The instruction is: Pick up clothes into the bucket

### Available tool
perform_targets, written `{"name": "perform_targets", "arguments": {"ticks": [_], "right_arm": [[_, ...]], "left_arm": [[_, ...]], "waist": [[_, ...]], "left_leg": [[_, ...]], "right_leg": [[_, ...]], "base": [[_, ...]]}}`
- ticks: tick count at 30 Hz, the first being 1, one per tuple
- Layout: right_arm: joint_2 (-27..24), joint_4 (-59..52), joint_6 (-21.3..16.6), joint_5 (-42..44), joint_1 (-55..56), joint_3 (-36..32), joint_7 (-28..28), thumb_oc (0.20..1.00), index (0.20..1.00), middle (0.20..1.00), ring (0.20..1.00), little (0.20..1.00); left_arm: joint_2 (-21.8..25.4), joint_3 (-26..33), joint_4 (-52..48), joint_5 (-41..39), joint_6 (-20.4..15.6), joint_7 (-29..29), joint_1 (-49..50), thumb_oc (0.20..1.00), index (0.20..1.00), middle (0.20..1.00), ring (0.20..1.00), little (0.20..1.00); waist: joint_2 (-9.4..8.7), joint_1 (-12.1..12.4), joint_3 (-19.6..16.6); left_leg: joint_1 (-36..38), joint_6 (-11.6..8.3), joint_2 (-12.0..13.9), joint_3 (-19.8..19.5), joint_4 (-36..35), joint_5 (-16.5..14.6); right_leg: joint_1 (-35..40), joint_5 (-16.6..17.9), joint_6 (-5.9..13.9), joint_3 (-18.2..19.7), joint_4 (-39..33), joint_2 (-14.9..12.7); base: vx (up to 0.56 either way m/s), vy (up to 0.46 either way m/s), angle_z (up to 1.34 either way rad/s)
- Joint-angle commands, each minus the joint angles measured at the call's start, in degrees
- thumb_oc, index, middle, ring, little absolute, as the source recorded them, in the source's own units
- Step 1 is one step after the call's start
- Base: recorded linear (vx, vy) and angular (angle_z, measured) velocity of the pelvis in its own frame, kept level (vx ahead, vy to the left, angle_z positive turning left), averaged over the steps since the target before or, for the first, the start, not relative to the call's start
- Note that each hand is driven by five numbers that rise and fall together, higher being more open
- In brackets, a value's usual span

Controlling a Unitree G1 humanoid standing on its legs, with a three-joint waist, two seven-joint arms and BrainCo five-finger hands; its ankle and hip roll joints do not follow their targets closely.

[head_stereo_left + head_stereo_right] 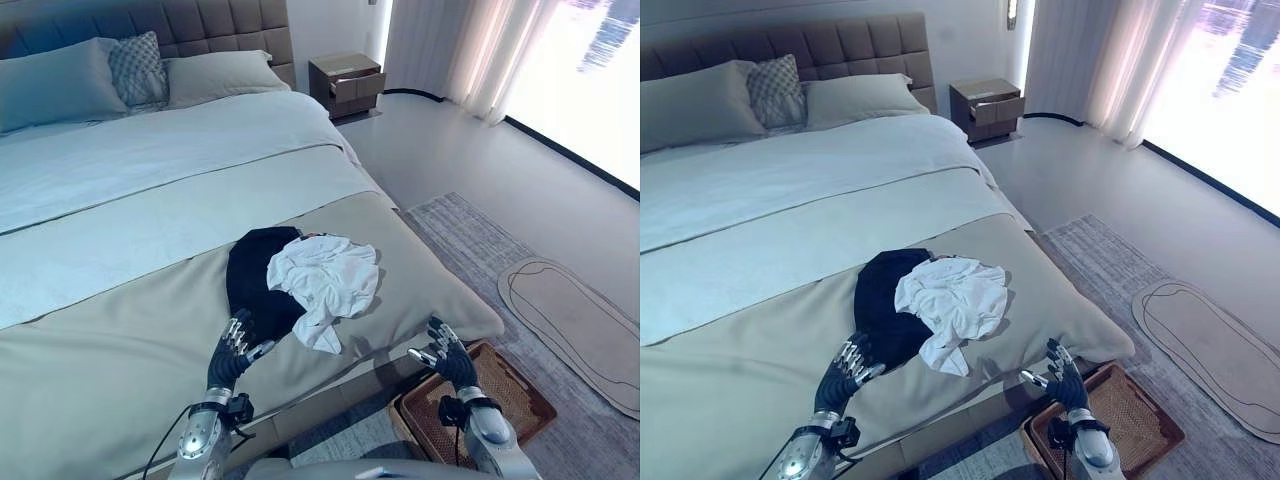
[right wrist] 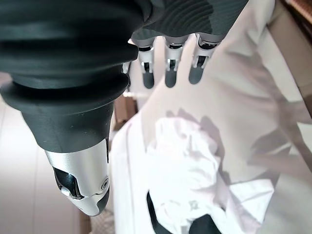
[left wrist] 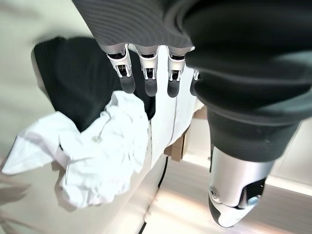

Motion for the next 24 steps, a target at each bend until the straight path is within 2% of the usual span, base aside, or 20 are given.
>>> {"name": "perform_targets", "arguments": {"ticks": [1,4,6,9,10,11,12,13,14,16,17,19,24], "right_arm": [[1.0,-2.6,-2.6,1.5,-3.3,-0.8,0.5,1.0,1.0,1.0,1.0,1.0],[1.4,-1.9,-2.2,1.6,-2.8,-1.1,0.4,1.0,1.0,1.0,1.0,1.0],[1.5,-2.2,-2.3,2.2,-2.5,-1.3,0.5,1.0,1.0,1.0,1.0,1.0],[1.8,-2.4,-2.4,2.6,-2.4,-1.3,0.5,1.0,1.0,1.0,1.0,1.0],[1.9,-2.4,-2.5,2.7,-2.5,-1.2,0.5,1.0,1.0,1.0,1.0,1.0],[1.8,-2.3,-2.6,3.0,-2.7,-1.2,0.7,1.0,1.0,1.0,1.0,1.0],[1.4,-2.3,-2.7,3.1,-3.0,-0.8,1.1,1.0,1.0,1.0,1.0,1.0],[1.4,-2.3,-2.7,3.1,-3.0,-0.8,1.1,1.0,1.0,1.0,1.0,1.0],[1.2,-1.9,-2.6,2.8,-3.5,-0.6,1.1,1.0,1.0,1.0,1.0,1.0],[1.0,-1.9,-2.6,2.7,-3.6,-0.7,1.0,1.0,1.0,1.0,1.0,1.0],[0.9,-2.5,-2.7,3.0,-3.3,-0.5,1.2,1.0,1.0,1.0,1.0,1.0],[0.6,-3.0,-2.7,2.9,-2.8,-0.8,1.3,1.0,1.0,1.0,1.0,1.0],[-0.4,-4.6,-2.9,3.3,-0.6,-2.4,2.1,1.0,1.0,1.0,1.0,1.0]], "left_arm": [[3.1,2.0,-5.1,1.2,-3.4,-0.4,-0.8,1.0,1.0,1.0,1.0,1.0],[3.2,2.2,-5.2,2.0,-3.3,0.2,-1.1,1.0,1.0,1.0,1.0,1.0],[3.9,1.9,-5.8,3.1,-3.4,0.5,-1.3,1.0,1.0,1.0,1.0,1.0],[5.1,1.5,-5.4,5.4,-3.6,1.2,-2.3,1.0,1.0,1.0,1.0,1.0],[5.7,1.2,-4.8,6.9,-3.7,1.9,-3.1,1.0,1.0,1.0,1.0,1.0],[6.3,1.0,-4.4,8.0,-3.9,2.4,-3.9,1.0,1.0,1.0,1.0,1.0],[7.2,1.1,-4.2,9.8,-4.2,3.4,-4.9,1.0,1.0,1.0,1.0,1.0],[7.1,1.1,-4.2,9.9,-4.2,3.5,-4.9,1.0,1.0,1.0,1.0,1.0],[8.0,1.2,-3.7,12.8,-4.1,5.1,-6.4,1.0,1.0,1.0,1.0,1.0],[7.8,1.0,-3.2,13.5,-4.0,5.5,-7.3,1.0,1.0,1.0,1.0,1.0],[7.9,0.7,-2.1,16.1,-4.0,7.1,-9.2,1.0,1.0,1.0,1.0,1.0],[8.1,0.4,-2.2,17.3,-3.6,7.7,-9.8,1.0,1.0,1.0,1.0,1.0],[9.6,-0.8,-2.1,25.8,-1.9,10.5,-14.7,1.0,1.0,1.0,1.0,1.0]], "waist": [[-3.04,1.5,0.5],[-2.81,1.2,1.3],[-2.75,0.6,2.1],[-2.52,-0.2,3.2],[-2.47,-0.5,3.6],[-2.53,-1.1,3.9],[-2.56,-1.2,4.3],[-2.52,-1.3,4.3],[-2.82,-1.1,4.6],[-3.03,-1.4,4.2],[-3.41,-1.7,3.6],[-3.38,-1.7,3.4],[-3.01,-3.6,2.3]], "left_leg": [[-1.3,2.48,-1.9,2.5,6.3,-5.8],[-0.2,4.61,-4.0,2.5,6.3,-6.7],[0.3,5.5,-5.1,1.8,6.3,-7.1],[0.5,6.01,-5.3,1.2,6.4,-7.2],[0.5,6.0,-5.2,1.1,6.4,-7.3],[0.5,5.93,-5.1,0.8,6.3,-7.1],[0.4,5.47,-4.6,1.0,5.9,-7.2],[0.4,5.44,-4.5,1.0,5.8,-7.2],[-0.1,4.89,-4.0,1.8,6.1,-7.3],[-0.5,4.5,-3.9,1.9,6.5,-7.3],[-0.5,3.78,-3.2,2.6,6.2,-7.0],[-0.4,3.32,-2.7,3.0,5.9,-6.7],[-0.5,1.7,-0.7,2.9,5.9,-6.5]], "right_leg": [[-4.5,1.3,0.05,4.2,7.2,-3.4],[-7.7,2.9,0.82,6.3,15.3,-6.8],[-9.5,5.0,0.44,8.0,19.7,-7.7],[-12.2,5.6,-0.27,10.2,23.7,-7.1],[-13.3,5.2,-0.56,11.5,23.9,-5.9],[-14.4,4.4,-0.82,12.5,22.6,-4.3],[-14.9,3.1,-1.14,11.8,19.1,-3.1],[-14.9,3.2,-1.17,11.7,19.0,-3.1],[-15.4,3.1,-0.92,8.5,16.0,-3.4],[-14.2,3.3,-0.52,7.9,13.5,-3.4],[-13.1,2.9,-0.34,8.9,11.2,-2.1],[-12.6,2.9,-0.35,8.8,10.3,-1.8],[-11.5,1.7,-1.19,9.2,8.7,0.1]], "base": [[0.02,0.142,0.04],[0.02,0.177,0.03],[0.02,0.13,0.03],[-0.01,0.081,0.19],[-0.01,-0.007,0.15],[0.0,-0.047,0.15],[0.0,-0.052,0.07],[-0.01,-0.099,0.19],[-0.01,-0.059,0.15],[0.04,-0.101,0.11],[0.08,-0.142,0.01],[0.06,-0.11,-0.07],[0.06,-0.117,-0.04]]}}
